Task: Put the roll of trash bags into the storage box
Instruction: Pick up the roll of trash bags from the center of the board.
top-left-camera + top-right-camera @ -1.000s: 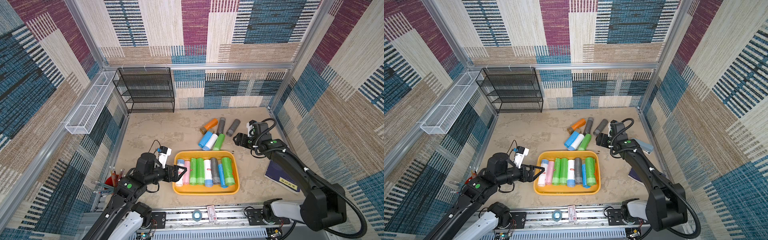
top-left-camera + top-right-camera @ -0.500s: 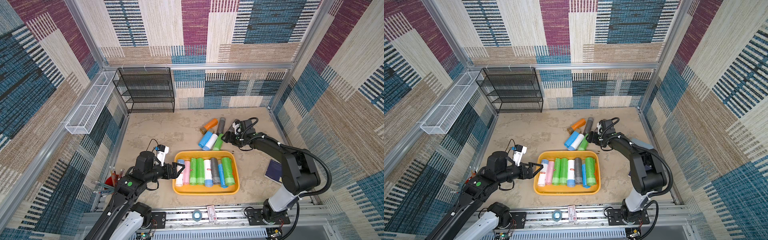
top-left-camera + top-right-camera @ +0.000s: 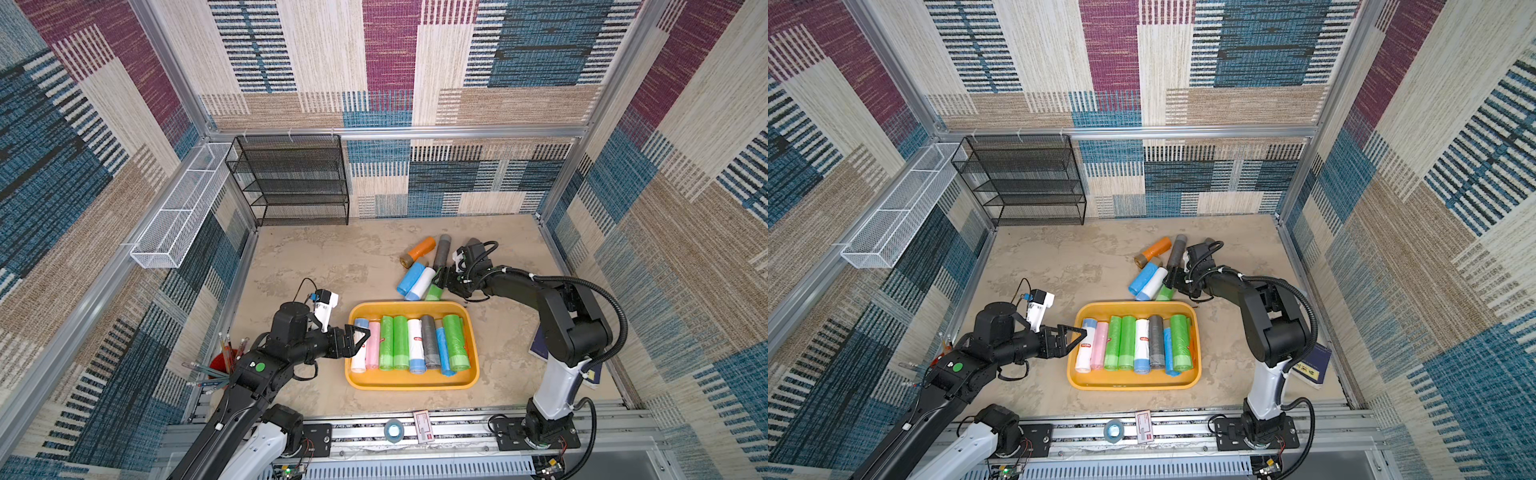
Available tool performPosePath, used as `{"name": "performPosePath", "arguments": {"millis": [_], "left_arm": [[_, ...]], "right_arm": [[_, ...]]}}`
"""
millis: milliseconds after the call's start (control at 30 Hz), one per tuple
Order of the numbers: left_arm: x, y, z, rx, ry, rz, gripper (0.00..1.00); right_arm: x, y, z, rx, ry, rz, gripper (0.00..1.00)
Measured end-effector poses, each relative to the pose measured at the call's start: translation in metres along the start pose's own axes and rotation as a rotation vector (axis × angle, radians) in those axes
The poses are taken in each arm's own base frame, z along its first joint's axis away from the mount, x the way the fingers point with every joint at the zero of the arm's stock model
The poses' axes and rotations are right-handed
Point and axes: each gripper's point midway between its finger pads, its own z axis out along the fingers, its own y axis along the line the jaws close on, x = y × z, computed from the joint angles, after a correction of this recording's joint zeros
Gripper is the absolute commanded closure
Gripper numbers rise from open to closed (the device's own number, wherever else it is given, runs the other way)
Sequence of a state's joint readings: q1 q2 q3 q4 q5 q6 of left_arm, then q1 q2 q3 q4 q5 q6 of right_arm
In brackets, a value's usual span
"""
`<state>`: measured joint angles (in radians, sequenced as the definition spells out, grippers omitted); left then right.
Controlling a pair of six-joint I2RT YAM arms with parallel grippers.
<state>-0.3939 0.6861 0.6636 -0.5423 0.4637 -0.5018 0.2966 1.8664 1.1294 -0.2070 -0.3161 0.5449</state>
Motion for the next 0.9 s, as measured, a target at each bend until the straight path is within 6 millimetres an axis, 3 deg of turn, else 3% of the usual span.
{"name": "performPosePath", "arguments": {"millis": [300, 567, 900], "left_arm": [[0.0, -0.003, -0.001, 0.013, -0.002, 0.004, 0.03], [-0.001, -0.003, -0.002, 0.017, -0.007, 0.005, 0.03], [-0.002, -0.004, -0.004, 0.016, -0.017, 0.008, 0.03]], "right_arm": [[-0.006, -0.005, 0.014, 0.035, -0.01, 0.001, 0.36], [-0.01, -0.01, 0.019, 0.046, -0.038, 0.001, 0.54], [-0.007, -0.033, -0.008, 0.091, -0.087, 0.049, 0.61]]}}
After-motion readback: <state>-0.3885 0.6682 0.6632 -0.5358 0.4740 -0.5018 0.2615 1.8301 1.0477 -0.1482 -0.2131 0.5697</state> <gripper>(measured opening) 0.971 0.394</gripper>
